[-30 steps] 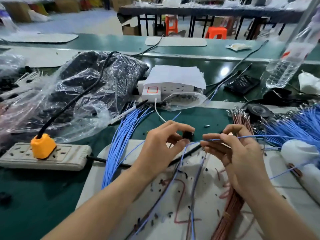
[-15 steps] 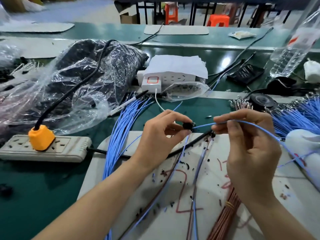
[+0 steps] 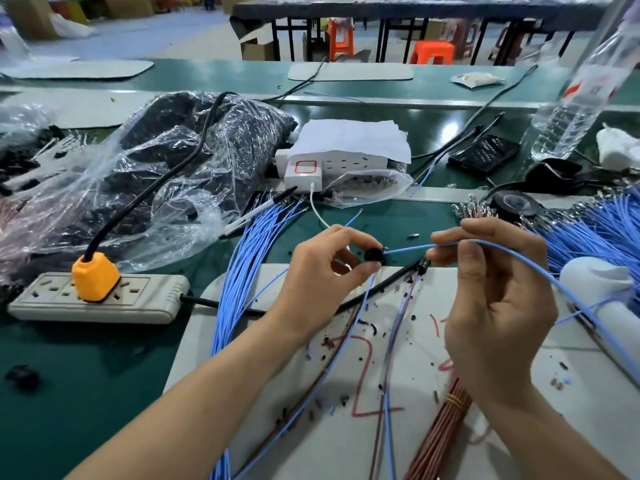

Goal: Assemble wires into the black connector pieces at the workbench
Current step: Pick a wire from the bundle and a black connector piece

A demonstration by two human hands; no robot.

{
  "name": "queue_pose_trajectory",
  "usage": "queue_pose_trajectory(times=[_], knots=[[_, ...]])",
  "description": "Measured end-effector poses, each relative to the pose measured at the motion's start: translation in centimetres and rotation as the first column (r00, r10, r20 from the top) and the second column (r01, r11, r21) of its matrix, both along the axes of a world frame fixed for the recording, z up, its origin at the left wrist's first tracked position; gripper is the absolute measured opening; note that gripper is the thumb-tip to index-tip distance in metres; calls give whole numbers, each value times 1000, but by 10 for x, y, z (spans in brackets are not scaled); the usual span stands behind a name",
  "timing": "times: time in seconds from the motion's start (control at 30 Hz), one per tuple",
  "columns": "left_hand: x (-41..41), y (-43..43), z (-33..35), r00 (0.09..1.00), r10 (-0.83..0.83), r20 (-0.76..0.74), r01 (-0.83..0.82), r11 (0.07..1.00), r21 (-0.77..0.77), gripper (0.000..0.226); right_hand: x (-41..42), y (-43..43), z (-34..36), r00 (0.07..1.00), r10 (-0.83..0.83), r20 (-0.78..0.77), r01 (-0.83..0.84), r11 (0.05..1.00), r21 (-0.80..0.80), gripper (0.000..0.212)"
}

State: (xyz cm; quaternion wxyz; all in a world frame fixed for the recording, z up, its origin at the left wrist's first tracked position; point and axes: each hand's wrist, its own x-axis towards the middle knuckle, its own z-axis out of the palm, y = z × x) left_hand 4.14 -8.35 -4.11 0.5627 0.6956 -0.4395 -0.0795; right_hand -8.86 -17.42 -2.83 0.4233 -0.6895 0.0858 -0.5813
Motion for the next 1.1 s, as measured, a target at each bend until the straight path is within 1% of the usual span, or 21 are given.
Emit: queue_pose_trajectory(times=[0.1,0.2,0.3,0.47,0.73,0.9,1.1], knots=[[-2,0,1,1000,-14,5,14,1000,13,21,0,1,-1,1000,-1,4,1,1000,-20,25],[-3,0,1,1000,-12,26,12,1000,14,21,1,0,-4,999,-6,-34,5,999,-52,28],[-3,1,1,1000,-8,27,7,1000,11,19,1,-2,-4,999,-14,-51,10,997,-77,26],[-4,1,2,1000,-5,28,5,1000,14,19,0,-4,-2,999,-30,-26,27,995,-93,26],[-4,3,3,1000,-10,19,9,1000,21,19,1,-6,-7,997,-33,-74,22,990,-139,23],[-5,4,2,997,-1,79,-2,1000,30,18,1,-8,-9,994,-41,-103,23,986,-165,19],[-6,4,2,998,4,64,-5,1000,17,21,2,-5,-8,995,-23,-94,11,992,-126,22]])
